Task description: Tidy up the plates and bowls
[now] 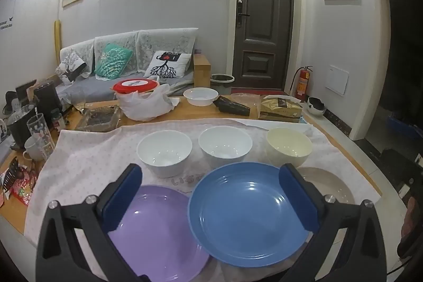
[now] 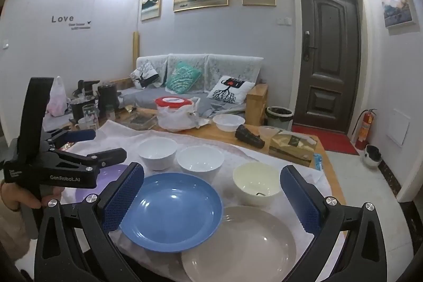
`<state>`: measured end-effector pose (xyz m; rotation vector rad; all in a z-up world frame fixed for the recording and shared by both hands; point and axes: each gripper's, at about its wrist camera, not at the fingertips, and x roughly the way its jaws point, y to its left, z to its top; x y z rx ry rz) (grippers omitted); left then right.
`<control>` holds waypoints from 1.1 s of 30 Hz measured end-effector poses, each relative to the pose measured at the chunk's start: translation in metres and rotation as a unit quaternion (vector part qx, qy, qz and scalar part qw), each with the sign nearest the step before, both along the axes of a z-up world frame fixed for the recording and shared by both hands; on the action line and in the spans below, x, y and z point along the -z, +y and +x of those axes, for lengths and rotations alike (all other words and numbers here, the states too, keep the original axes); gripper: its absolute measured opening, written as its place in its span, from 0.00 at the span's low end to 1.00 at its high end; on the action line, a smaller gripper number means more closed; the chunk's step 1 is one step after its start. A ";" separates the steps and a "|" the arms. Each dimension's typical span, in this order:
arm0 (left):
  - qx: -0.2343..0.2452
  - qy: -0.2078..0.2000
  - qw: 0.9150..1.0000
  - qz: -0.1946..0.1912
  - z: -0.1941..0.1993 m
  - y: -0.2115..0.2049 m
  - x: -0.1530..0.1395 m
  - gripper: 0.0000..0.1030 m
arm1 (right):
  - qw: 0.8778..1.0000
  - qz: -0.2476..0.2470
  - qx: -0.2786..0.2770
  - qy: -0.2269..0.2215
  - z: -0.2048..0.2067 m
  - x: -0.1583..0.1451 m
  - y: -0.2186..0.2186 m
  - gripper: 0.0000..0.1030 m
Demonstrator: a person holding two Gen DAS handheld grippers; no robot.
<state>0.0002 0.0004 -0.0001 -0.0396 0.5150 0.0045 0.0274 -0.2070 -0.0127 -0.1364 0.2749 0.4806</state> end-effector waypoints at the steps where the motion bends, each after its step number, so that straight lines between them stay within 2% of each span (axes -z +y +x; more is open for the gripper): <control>1: 0.000 -0.001 1.000 -0.001 0.000 0.000 0.000 1.00 | 1.000 -0.001 0.002 -0.003 -0.001 0.000 0.000 0.99; 6: 0.005 -0.003 1.000 -0.004 0.003 -0.003 -0.001 1.00 | 1.000 -0.023 0.006 -0.017 -0.011 0.000 0.009 0.99; 10: 0.007 -0.004 1.000 -0.015 0.001 0.005 0.002 1.00 | 1.000 -0.004 -0.007 0.008 0.004 0.000 0.005 0.99; 33: 0.004 -0.020 1.000 -0.007 -0.006 0.000 -0.009 1.00 | 1.000 -0.003 -0.007 0.001 0.001 -0.004 0.002 0.99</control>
